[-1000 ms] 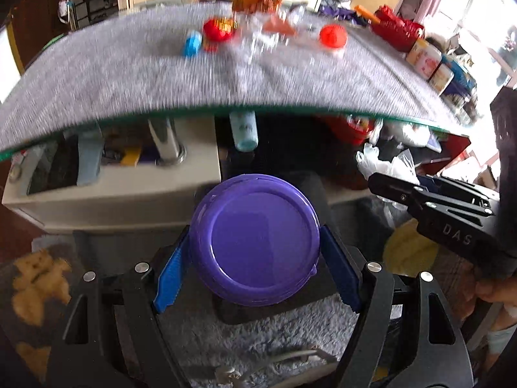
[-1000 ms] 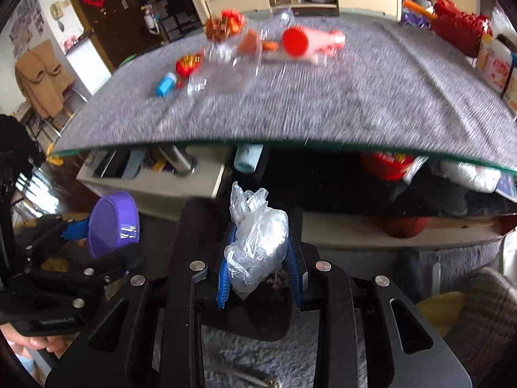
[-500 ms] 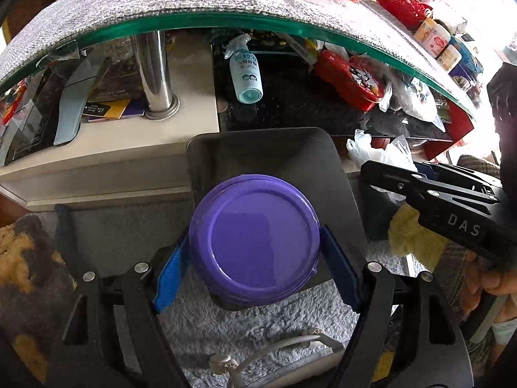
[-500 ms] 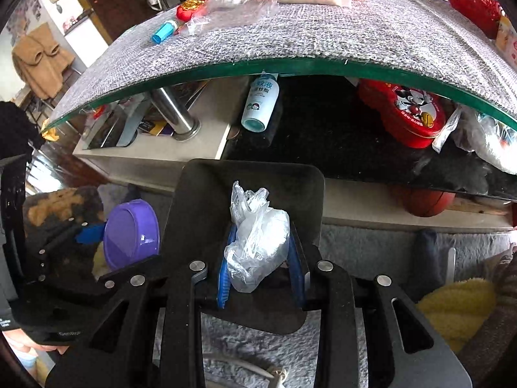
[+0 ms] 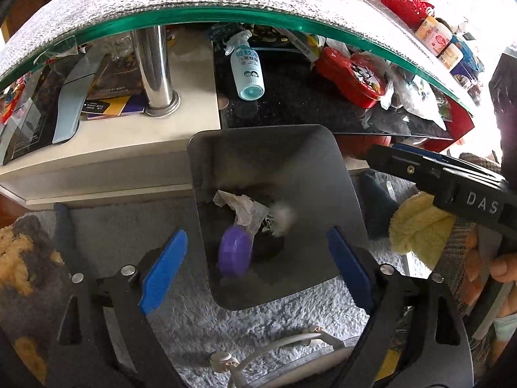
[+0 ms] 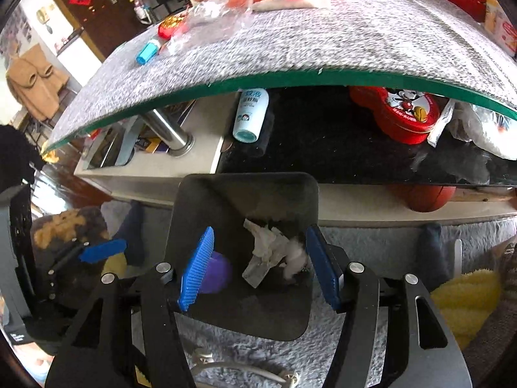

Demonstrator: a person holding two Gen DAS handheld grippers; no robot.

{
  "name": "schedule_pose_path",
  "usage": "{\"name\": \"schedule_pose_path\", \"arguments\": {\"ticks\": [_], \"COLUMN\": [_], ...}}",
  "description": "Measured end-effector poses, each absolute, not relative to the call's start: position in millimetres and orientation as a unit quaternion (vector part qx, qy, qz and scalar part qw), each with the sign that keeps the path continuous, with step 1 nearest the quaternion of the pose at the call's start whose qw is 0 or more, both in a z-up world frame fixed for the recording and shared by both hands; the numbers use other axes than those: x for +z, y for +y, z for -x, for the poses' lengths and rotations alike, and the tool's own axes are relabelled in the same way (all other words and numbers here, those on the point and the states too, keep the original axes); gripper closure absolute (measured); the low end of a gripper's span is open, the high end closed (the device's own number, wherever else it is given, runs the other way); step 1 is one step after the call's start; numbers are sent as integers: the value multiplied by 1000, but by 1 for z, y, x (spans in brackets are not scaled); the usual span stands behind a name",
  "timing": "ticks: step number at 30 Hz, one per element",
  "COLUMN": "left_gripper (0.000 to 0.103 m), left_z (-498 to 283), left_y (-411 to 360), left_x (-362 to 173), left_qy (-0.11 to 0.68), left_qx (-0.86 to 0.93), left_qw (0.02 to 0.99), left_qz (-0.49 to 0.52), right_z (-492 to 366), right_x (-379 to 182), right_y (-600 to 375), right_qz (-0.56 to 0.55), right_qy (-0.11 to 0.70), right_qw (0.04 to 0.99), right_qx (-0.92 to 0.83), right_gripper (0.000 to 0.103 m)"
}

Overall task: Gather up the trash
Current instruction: 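Return both grippers over the table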

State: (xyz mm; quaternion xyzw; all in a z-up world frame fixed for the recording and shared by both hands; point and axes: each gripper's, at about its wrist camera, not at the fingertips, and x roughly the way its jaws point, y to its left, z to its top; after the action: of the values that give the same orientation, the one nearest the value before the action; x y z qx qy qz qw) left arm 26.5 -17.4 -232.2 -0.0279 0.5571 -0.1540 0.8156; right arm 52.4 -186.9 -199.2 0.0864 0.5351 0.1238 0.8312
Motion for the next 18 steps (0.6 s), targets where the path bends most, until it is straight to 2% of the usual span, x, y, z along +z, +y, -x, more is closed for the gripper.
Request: {"name": "schedule_pose_path", "arguments": {"ticks": [7, 18], "left_gripper": [13, 13], "left_z": [-29, -71], "left_y": [-19, -16], "left_x": [-219, -121], "left_qy": [552, 467], "left_qx": [-144, -110], "left_qw": [821, 877], "left_qz": [29, 17], "right_z": [-54, -95], "right_x": [-180, -88], "right_y": [-196, -227], "right_qz": [-96, -92], "right_qy": [521, 440], "right_qw": [840, 890], "right_qx": [113, 76], "right_gripper": [41, 40]}}
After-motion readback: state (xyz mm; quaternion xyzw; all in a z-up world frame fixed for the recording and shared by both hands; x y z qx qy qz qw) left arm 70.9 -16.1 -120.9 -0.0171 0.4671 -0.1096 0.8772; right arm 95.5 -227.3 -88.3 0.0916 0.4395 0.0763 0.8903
